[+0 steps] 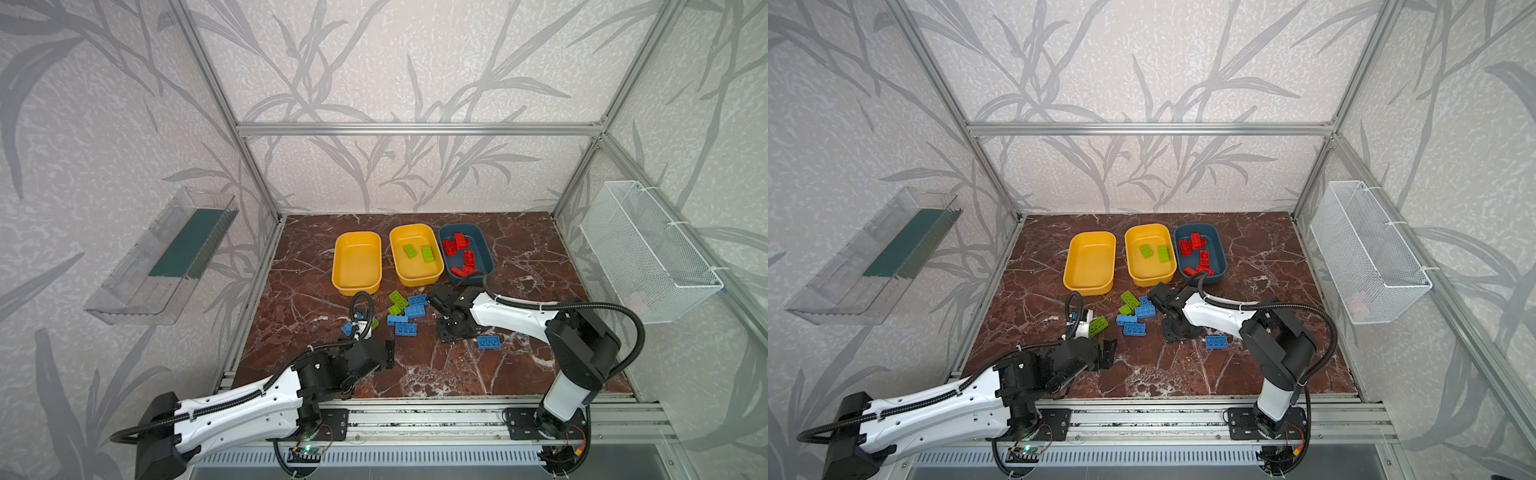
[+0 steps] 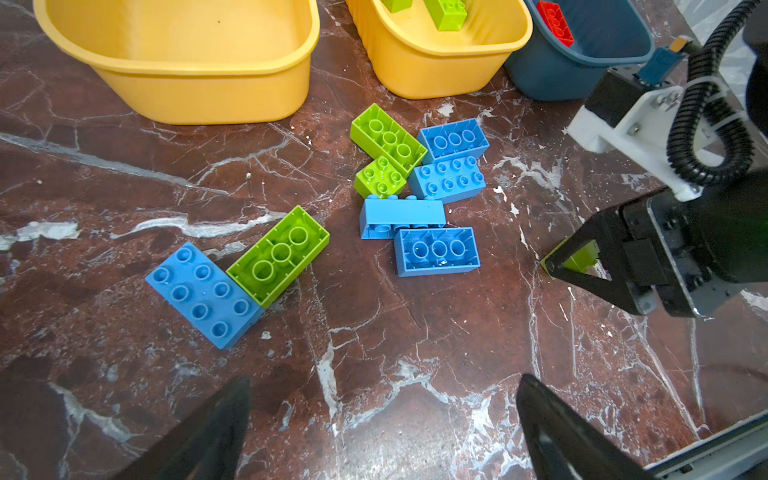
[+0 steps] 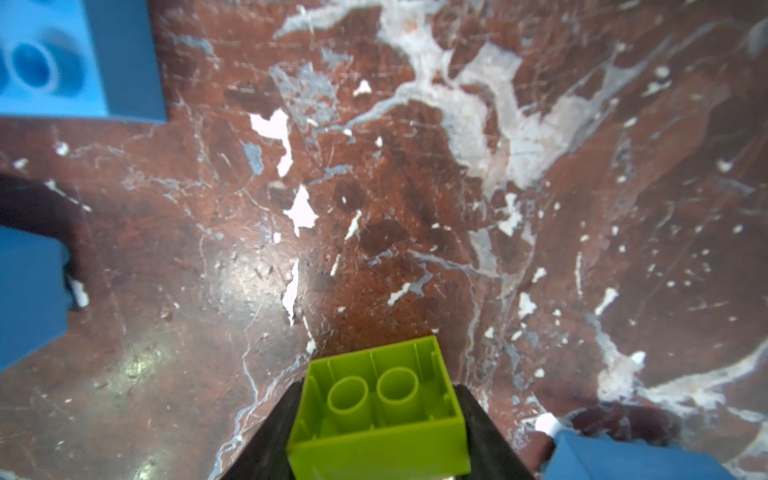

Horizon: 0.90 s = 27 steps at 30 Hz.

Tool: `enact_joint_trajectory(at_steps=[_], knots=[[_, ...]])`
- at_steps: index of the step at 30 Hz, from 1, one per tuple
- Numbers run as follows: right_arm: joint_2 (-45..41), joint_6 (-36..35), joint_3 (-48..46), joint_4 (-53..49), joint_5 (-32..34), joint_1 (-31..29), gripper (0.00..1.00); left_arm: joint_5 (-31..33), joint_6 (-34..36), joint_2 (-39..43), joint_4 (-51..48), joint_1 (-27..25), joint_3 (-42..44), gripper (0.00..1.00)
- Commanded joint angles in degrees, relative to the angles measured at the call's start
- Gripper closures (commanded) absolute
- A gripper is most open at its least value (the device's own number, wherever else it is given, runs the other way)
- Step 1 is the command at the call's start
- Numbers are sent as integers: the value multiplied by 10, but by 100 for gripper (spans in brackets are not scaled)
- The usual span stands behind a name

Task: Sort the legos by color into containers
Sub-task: 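Carry the green brick with the right gripper into the yellow tub and release it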

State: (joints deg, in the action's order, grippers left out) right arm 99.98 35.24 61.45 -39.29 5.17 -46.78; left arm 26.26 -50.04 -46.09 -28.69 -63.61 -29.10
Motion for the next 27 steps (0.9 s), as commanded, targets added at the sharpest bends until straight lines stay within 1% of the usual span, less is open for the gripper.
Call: enact_joint_trajectory(at_steps=[1,5,7,9,13,19,23,27], knots=[[3,-19,43,-40,18,-2,62,22,-8,-8,-22,7,-5,1],[16,-50,132,-74,50,3,62,2,0,-47,-20,24,-29,1],[40,-73,187,-95,63,14,62,-19,7,-74,-20,49,-45,1],[70,-93,246,-109,64,28,62,-53,17,-102,-15,86,-64,1],[128,-126,344,-111,49,55,62,-87,46,-142,-4,138,-97,1],[249,-165,514,-136,22,101,61,-128,71,-232,11,208,-151,1],[336,-180,629,-165,4,127,61,-154,73,-295,25,230,-184,1],[414,-194,742,-197,-13,141,57,-179,78,-345,13,247,-223,1]])
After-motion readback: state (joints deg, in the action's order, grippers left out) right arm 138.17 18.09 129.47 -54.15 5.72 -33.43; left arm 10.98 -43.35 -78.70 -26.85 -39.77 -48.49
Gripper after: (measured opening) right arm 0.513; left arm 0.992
